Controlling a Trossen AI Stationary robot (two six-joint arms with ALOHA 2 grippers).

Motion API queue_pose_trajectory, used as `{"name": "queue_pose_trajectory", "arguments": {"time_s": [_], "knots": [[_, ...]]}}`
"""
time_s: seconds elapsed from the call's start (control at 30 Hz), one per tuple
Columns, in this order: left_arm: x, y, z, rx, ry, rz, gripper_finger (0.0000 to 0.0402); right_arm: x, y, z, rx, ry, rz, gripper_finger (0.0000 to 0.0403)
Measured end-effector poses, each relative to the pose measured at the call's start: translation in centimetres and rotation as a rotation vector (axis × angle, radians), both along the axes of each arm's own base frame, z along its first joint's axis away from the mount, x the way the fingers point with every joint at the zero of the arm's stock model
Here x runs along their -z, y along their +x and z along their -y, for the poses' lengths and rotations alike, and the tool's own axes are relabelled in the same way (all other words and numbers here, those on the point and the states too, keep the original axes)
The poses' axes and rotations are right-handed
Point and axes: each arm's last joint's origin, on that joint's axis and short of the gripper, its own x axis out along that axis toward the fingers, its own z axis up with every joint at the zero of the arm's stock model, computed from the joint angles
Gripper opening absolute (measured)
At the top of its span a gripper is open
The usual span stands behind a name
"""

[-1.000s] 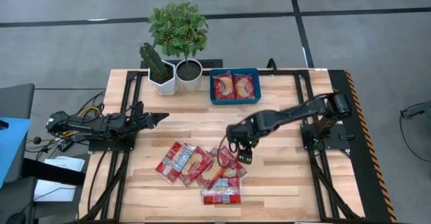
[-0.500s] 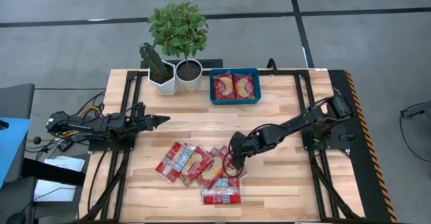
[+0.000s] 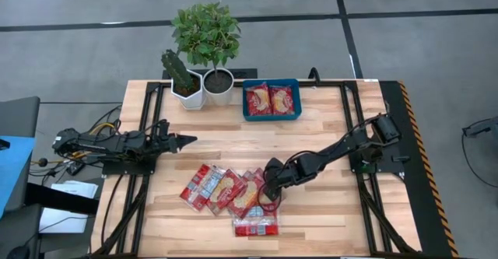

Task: Sort popcorn bags into baskets
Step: Put the red popcorn bag into the blue container

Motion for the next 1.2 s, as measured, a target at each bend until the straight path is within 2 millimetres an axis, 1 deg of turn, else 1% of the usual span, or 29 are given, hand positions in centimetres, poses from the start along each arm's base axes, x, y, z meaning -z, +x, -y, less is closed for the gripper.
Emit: {"name": "queue_pose_trajectory", "arguments": {"time_s": [0.07, 0.23, 0.27, 0.3, 0.4, 0.53, 0.83, 0.97, 1.2], "knots": [[0.0, 0.0, 0.0, 0.001, 0.000, 0.000, 0.0183, 0.0, 0.0, 0.3, 0.007, 0.005, -0.009, 0.0186], [0.0, 0.0, 0.0, 0.001, 0.000, 0.000, 0.0183, 0.0, 0.1, 0.5, 0.004, 0.039, -0.009, 0.0041], [0.0, 0.0, 0.0, 0.001, 0.000, 0.000, 0.0183, 0.0, 0.2, 0.5, -0.004, 0.053, -0.006, 0.0023], [0.0, 0.0, 0.0, 0.001, 0.000, 0.000, 0.0183, 0.0, 0.3, 0.5, -0.007, 0.059, -0.005, 0.0016], [0.0, 0.0, 0.0, 0.001, 0.000, 0.000, 0.0183, -0.3, 0.2, 0.6, 0.014, 0.068, -0.006, 0.0019], [0.0, 0.0, 0.0, 0.001, 0.003, -0.001, 0.0183, -1.2, -0.2, 1.4, 0.036, 0.067, -0.014, 0.0006], [0.0, 0.0, 0.0, 0.000, 0.021, -0.007, 0.0183, -4.9, -1.7, 4.3, 0.102, 0.017, -0.014, 0.0003], [0.0, 0.0, 0.0, 0.000, 0.022, -0.007, 0.0183, -6.8, -2.3, 5.6, 0.118, 0.010, 0.033, 0.0003], [0.0, 0.0, 0.0, 0.000, 0.026, -0.009, 0.0183, -10.2, -3.5, 8.4, 0.202, -0.032, 0.146, 0.0002]]}}
